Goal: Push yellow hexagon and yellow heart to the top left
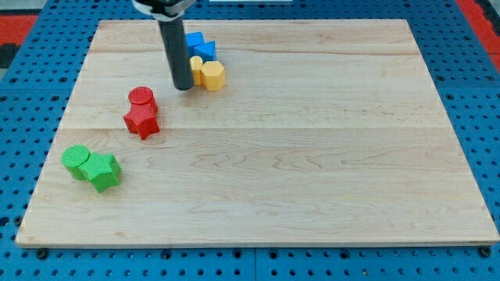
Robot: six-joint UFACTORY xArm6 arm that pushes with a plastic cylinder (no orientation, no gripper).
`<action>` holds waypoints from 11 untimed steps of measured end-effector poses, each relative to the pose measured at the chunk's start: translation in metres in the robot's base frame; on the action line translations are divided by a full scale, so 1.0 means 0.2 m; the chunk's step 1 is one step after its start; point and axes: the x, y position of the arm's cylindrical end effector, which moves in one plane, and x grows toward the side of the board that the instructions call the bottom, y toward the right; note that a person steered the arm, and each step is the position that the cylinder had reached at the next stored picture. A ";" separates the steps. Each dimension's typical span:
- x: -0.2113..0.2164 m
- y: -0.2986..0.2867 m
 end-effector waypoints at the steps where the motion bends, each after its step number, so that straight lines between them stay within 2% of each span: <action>1: 0.11 0.00; 2: 0.12 0.26; 3: -0.01 0.40; 6: -0.25 -0.38; 7: -0.43 -0.38; 8: -0.62 -0.26; 9: -0.65 0.08; 10: -0.64 0.23; 11: -0.61 0.17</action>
